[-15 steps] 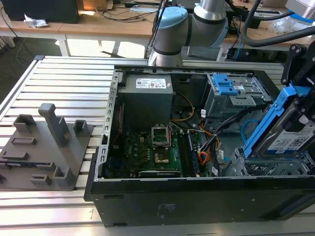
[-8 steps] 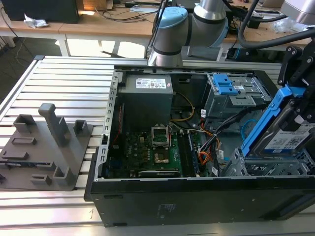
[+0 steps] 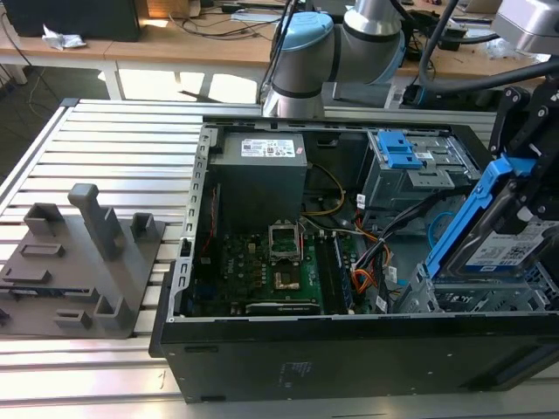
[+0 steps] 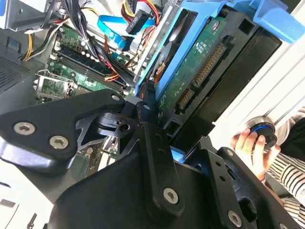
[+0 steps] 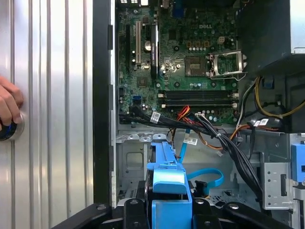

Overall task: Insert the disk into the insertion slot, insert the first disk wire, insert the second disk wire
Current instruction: 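Insert the disk into the insertion slot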

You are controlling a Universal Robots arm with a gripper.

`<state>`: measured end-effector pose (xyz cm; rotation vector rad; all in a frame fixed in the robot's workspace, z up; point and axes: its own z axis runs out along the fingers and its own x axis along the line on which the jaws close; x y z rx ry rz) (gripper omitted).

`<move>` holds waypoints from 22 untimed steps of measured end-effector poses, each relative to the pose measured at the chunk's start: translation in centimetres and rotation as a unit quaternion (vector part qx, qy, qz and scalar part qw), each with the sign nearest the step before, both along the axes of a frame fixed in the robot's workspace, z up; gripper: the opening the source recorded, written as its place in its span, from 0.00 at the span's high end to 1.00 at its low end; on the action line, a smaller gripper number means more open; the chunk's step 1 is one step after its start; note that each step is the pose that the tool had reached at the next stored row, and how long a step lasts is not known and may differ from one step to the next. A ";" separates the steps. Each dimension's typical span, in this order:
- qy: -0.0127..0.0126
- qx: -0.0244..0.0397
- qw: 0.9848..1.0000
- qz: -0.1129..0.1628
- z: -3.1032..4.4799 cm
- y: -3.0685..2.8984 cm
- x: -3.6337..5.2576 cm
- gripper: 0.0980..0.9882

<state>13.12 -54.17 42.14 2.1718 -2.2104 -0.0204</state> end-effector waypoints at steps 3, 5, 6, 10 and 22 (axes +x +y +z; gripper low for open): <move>0.000 0.000 1.000 0.000 -0.34 0.00 0.00 0.70; 0.000 0.000 1.000 0.000 -0.59 0.00 0.00 0.70; 0.000 0.000 1.000 0.000 -0.82 0.00 0.01 0.70; 0.000 0.000 1.000 0.000 -1.38 0.00 0.01 0.70; 0.000 0.000 1.000 0.000 -2.66 0.00 0.01 0.70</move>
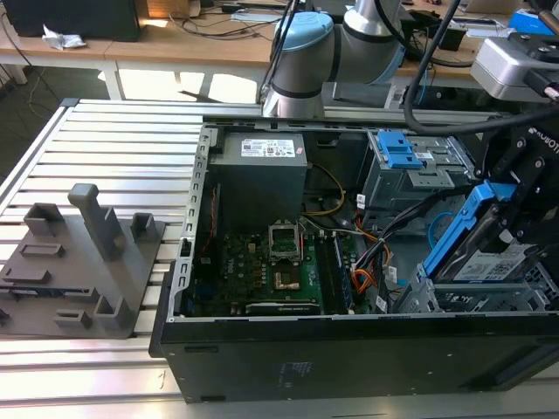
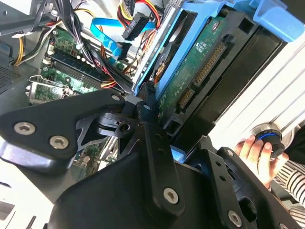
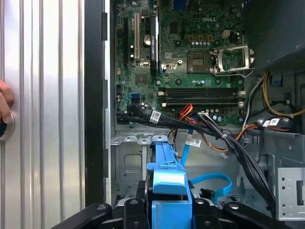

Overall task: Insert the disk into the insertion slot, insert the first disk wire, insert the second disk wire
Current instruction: 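Insert the disk into the insertion slot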

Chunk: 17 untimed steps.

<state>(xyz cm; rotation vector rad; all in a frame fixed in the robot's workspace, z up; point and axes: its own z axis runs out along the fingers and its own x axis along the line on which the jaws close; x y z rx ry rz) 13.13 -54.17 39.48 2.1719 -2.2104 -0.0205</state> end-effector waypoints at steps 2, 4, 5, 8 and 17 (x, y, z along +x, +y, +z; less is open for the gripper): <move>0.000 0.000 1.000 0.000 -0.12 0.00 0.00 0.70; 0.000 0.000 1.000 0.000 -0.13 0.00 0.00 0.70; 0.000 0.000 1.000 0.000 -0.14 0.00 0.00 0.70; 0.000 0.000 1.000 0.000 -0.14 0.00 0.00 0.70; 0.000 -0.001 1.000 0.000 -0.14 0.00 0.00 0.85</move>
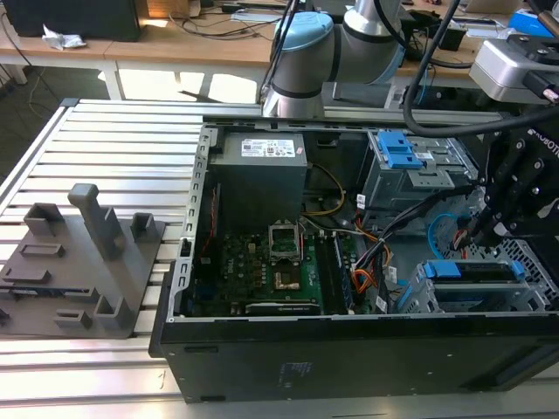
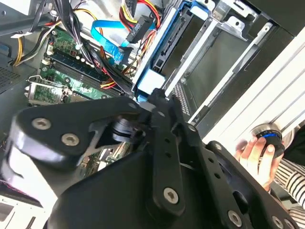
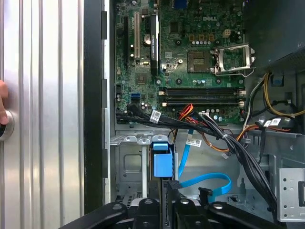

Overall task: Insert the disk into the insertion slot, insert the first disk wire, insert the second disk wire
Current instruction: 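Insert the disk into the insertion slot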

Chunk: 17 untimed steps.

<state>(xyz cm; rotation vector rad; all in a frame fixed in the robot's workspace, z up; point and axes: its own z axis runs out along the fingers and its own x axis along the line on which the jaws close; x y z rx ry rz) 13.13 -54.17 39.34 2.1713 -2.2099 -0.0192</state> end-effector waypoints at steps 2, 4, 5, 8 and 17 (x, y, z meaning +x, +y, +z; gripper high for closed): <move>0.000 0.000 1.000 0.000 0.00 0.00 0.00 0.98; 0.000 0.000 1.000 0.000 0.00 0.00 0.00 0.99; 0.000 0.000 1.000 0.000 0.00 0.00 0.00 0.99; 0.000 0.000 1.000 0.000 0.00 0.00 0.00 0.99; 0.000 0.000 1.000 0.000 0.00 0.00 0.00 0.99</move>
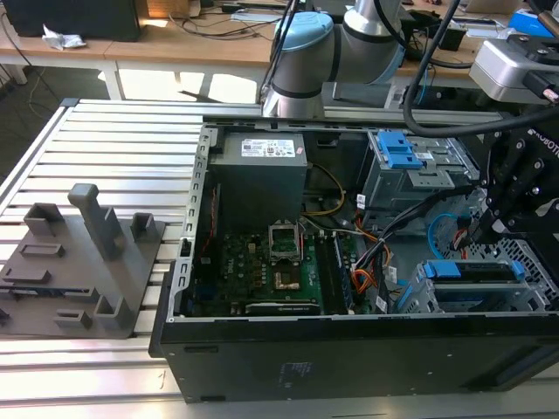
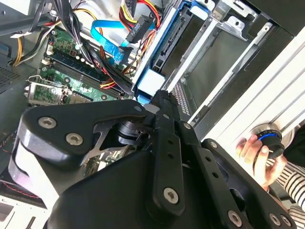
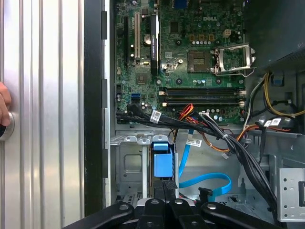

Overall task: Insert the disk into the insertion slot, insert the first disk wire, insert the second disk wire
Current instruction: 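Insert the disk into the insertion slot, then insert the first disk wire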

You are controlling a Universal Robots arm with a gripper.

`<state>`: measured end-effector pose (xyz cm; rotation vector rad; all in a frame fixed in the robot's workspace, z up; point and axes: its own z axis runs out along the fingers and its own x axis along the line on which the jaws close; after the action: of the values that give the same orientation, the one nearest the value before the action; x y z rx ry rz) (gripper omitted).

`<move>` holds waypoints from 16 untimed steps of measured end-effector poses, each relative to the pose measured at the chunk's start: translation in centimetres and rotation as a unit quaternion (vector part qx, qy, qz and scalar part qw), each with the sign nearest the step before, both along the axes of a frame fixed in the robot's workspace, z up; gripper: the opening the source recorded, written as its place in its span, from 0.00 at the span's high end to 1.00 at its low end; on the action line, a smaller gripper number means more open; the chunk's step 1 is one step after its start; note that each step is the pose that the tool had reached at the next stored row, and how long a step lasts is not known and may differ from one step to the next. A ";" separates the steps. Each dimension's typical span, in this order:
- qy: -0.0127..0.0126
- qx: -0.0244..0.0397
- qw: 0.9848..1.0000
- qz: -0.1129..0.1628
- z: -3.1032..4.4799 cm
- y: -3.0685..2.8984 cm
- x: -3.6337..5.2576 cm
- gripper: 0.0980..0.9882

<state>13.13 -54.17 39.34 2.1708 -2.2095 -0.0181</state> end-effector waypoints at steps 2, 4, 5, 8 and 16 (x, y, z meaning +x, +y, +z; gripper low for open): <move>0.000 0.000 1.000 0.000 0.00 0.00 0.00 0.99; 0.000 0.000 1.000 0.000 0.00 0.00 0.00 0.99; 0.000 0.000 1.000 0.000 0.00 0.01 0.13 0.99; 0.000 0.000 1.000 0.000 0.00 0.15 1.02 0.99; 0.000 -0.003 1.000 0.000 -0.01 1.62 2.96 0.99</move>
<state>16.09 -52.55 39.33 2.1683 -2.2059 -0.0116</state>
